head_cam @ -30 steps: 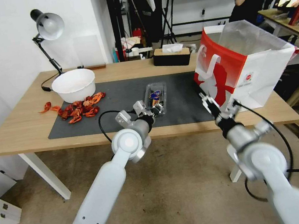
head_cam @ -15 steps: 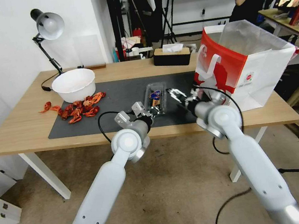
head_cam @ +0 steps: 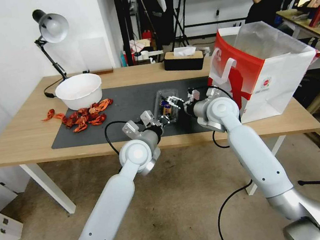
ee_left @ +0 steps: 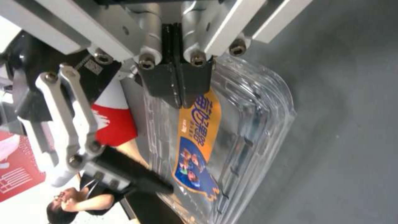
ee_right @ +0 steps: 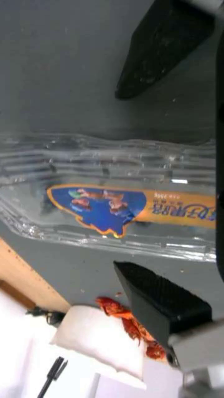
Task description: Close the takeout container lid, then place the container into the takeout bag.
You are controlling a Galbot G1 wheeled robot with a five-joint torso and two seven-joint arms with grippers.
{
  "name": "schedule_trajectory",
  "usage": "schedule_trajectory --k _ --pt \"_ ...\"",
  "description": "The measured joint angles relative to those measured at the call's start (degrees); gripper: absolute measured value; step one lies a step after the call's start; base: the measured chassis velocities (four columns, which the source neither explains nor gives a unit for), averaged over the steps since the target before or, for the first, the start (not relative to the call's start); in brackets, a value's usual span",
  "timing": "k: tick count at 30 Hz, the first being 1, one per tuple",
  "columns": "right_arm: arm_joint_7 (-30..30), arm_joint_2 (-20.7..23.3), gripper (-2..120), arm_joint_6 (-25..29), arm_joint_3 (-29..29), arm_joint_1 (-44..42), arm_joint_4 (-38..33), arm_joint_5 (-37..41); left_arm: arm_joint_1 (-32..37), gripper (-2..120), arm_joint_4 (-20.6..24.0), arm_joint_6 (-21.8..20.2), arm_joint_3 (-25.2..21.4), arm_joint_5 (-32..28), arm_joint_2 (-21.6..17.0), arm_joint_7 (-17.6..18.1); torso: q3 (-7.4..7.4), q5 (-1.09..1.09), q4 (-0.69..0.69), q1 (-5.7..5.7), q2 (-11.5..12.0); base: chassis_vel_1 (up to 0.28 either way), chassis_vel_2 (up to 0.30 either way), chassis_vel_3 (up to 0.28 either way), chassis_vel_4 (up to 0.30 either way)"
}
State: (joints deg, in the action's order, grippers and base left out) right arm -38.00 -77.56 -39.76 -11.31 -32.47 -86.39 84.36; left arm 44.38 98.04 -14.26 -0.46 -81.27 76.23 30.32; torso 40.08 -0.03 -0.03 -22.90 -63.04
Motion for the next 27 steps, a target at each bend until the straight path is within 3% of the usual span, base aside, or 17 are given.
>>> schedule_trajectory --k 3,7,14,23,27 --pt "-1.17 -0.17 89 -0.99 0.06 0.34 0.29 0.71 0.03 0 0.1 0.0 -0.18 -0.11 -0.05 0.0 -0.01 -0.01 -0.02 0.0 -0.01 0.0 0.0 0.0 0.0" --pt "-2.58 -0.66 72 -1.91 0.4 0.74 1.04 1.71 0.03 0 0.38 0.0 -0.72 -0.57 -0.18 -0.01 -0.02 0.0 -0.05 0.01 -0.02 0.0 0.0 0.0 0.0" --pt "-2.48 -1.22 42 -2.02 0.89 0.63 1.53 1.69 0.38 0 1.03 0.01 -1.41 -0.9 -0.12 -0.02 0.02 0.04 0.02 -0.01 0.01 0.0 0.0 0.0 0.0" --pt "-1.99 -0.99 15 -2.23 1.39 0.38 1.4 1.38 0.53 0 1.79 0.15 -1.99 -0.93 -0.62 -0.04 0.04 0.06 0.09 -0.03 0.04 0.0 0.0 0.0 0.0" --pt "-0.43 -0.74 0 -2.27 0.9 0.26 0.86 0.98 2.13 0 5.15 0.34 -4.39 -0.96 -2.01 -0.11 0.04 0.05 0.06 -0.04 0.04 0.0 0.0 0.0 0.0"
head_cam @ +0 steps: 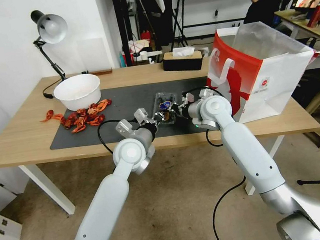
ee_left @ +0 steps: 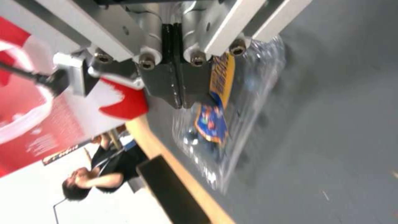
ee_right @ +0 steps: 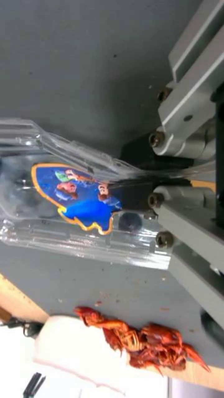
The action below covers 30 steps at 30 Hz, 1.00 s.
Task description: Close the takeout container lid, then place the container into the takeout bag.
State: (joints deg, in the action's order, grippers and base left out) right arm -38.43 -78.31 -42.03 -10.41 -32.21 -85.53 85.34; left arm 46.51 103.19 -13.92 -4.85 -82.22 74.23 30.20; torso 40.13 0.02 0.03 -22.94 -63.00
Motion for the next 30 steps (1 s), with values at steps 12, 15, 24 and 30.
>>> schedule_trajectory --k 12,15,24,30 --pt "4.05 2.77 0 0.42 -2.06 -2.13 -3.17 -0.29 17.33 13 12.2 -0.96 -9.48 25.64 -12.94 -8.18 -0.01 -0.03 0.02 0.0 0.0 0.0 0.0 0.0 0.0" --pt "4.37 3.73 0 0.65 -3.54 -3.27 -4.51 -0.12 21.39 22 13.3 -1.14 -10.9 32.74 -15.62 -9.3 -0.02 -0.04 -0.06 0.01 -0.01 0.0 0.0 0.0 0.0" --pt "8.02 4.43 0 2.02 -4.81 -4.31 -6.17 -0.47 37.53 55 17.57 -4.67 -21.07 55.92 -17.73 -11.6 -0.03 0.0 0.01 0.03 -0.02 0.0 0.0 0.0 0.0" --pt "18.56 5.31 0 7.17 -4.45 -4.46 -7.95 -8.42 41.91 80 17.75 -5.15 -23.3 57.78 -14.77 -12.01 -0.03 -0.02 -0.02 0.02 -0.02 0.0 0.0 0.0 0.0"
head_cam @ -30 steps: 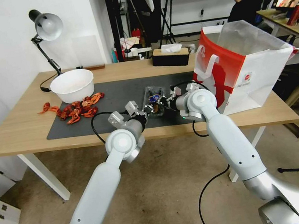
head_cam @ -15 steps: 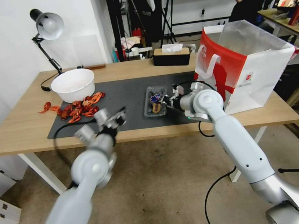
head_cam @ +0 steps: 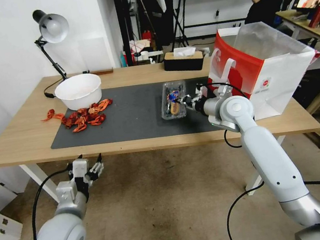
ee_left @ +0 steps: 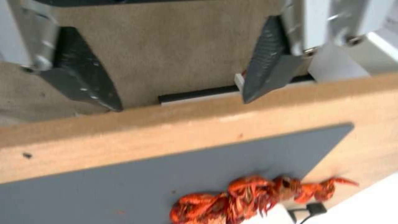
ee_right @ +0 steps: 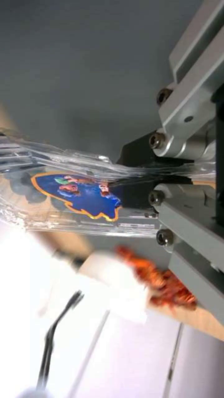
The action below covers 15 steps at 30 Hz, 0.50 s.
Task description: Close the takeout container lid, then place the container into the takeout bag.
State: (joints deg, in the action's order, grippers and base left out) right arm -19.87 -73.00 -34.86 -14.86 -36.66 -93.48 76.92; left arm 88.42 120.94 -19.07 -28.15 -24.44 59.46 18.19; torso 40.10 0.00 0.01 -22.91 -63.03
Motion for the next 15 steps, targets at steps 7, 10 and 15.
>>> schedule_trajectory --k 7,10,15 --pt "12.37 3.65 0 16.83 0.87 1.93 -6.08 -16.74 1.71 99 -1.54 2.12 1.29 0.06 2.62 0.67 0.0 0.01 0.0 0.0 0.0 0.0 0.0 0.0 0.0" --pt "9.53 6.96 0 22.06 -1.63 4.17 -8.69 -23.54 2.18 100 -2.33 3.29 1.9 -0.31 3.39 0.84 0.0 0.01 0.0 0.0 0.0 0.0 0.0 0.0 0.0" --pt "5.99 12.05 0 22.65 -7.11 5.43 -9.38 -28.01 2.24 100 -3.05 4.8 2.27 -1.23 3.51 0.8 0.0 0.03 -0.03 0.0 0.0 0.0 0.0 0.0 0.0"
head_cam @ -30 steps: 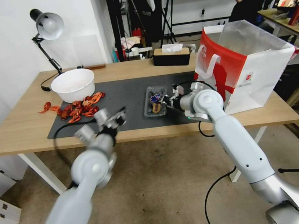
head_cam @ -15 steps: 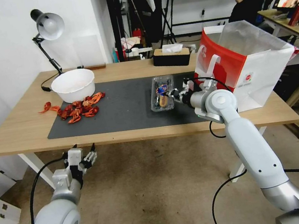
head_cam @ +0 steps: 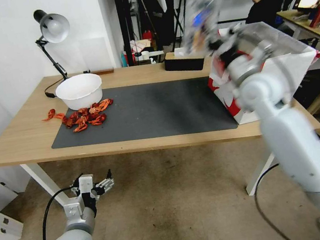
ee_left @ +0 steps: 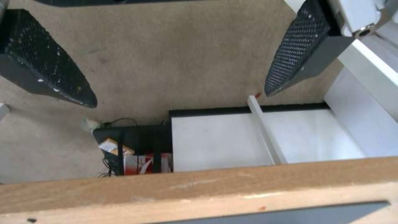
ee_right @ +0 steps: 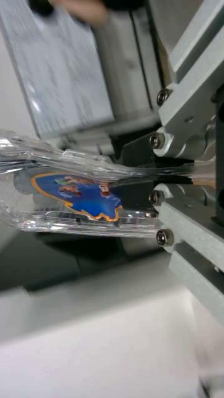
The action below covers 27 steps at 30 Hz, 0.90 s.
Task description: Close the takeout container lid, then place the container into the takeout bag.
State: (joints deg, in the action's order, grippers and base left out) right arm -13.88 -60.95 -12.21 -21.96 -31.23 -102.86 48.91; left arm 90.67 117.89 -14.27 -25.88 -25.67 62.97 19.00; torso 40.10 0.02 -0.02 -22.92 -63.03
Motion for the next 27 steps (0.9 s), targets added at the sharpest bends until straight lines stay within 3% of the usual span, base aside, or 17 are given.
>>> schedule_trajectory --k 8,13,21,27 --pt "-0.74 5.59 0 -3.56 -7.64 -4.02 -0.26 3.72 -0.52 100 -0.38 0.43 0.71 -1.56 -0.05 0.08 0.01 0.02 0.01 0.0 0.0 0.0 0.0 0.0 0.0" --pt "-3.76 5.67 1 -5.16 -9.22 -6.16 -1.83 8.33 -1.02 100 -0.38 -0.03 1.3 -1.74 -0.35 0.52 0.0 -0.02 0.04 0.01 0.0 0.0 0.0 0.0 0.0" --pt "-5.35 5.88 34 -7.62 -10.46 -7.91 -1.9 8.14 -1.44 100 -0.12 -0.73 0.75 -2.19 -0.71 0.69 0.0 -0.03 0.03 0.0 0.0 0.0 0.0 0.0 0.0" --pt "-4.95 6.25 52 -7.77 -10.47 -8.47 -2.09 7.62 -1.82 100 -0.05 -1.02 0.72 -2.35 -0.7 0.67 0.01 -0.02 0.02 0.0 0.0 0.0 0.0 0.0 0.0"
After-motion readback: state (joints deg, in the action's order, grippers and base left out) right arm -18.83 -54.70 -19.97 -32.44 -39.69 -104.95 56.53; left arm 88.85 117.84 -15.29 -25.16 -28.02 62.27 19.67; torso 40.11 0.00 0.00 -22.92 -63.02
